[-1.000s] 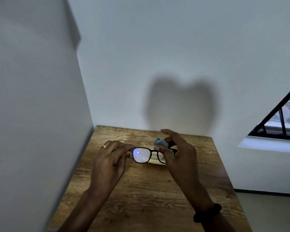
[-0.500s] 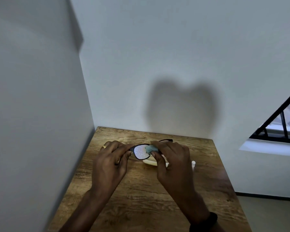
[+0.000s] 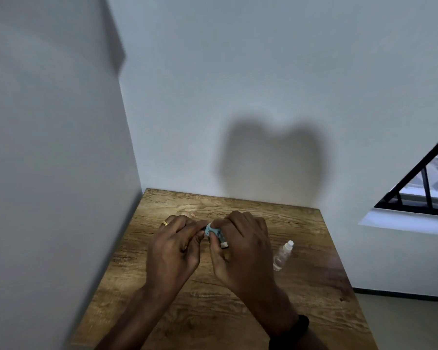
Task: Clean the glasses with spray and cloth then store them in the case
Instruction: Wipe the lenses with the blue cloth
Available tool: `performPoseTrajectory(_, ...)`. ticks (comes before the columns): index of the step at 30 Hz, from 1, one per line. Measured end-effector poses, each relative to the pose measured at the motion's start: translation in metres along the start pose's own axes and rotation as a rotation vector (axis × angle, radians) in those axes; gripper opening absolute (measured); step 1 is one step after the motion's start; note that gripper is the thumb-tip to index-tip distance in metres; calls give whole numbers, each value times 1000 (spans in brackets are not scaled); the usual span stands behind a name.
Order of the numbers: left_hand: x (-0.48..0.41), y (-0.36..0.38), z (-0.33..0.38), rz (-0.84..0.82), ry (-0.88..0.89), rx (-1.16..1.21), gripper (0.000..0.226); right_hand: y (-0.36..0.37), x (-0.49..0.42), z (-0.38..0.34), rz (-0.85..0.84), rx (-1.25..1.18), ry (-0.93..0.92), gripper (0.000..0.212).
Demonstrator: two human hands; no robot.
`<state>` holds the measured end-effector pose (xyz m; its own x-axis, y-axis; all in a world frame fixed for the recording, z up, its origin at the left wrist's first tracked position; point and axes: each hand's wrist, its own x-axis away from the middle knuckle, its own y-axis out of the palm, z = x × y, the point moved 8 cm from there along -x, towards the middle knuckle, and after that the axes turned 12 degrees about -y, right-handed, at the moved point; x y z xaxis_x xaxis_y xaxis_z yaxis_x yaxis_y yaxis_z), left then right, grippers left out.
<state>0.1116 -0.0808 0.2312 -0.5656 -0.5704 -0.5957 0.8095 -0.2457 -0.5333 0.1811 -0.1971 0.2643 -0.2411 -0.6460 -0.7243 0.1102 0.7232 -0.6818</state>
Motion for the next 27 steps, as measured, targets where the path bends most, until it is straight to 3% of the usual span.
performPoseTrajectory(8, 1, -5, -9, -1, -50, 22, 28, 4, 16, -6, -75, -3, -54, 15)
performPoseTrajectory(20, -2, -9, -3, 32, -12, 52, 23, -15, 6, 22, -14, 76, 91, 10)
performPoseTrajectory(27, -1, -9, 2, 40, 8, 60, 27, -7, -4, -7, -16, 39, -17, 12)
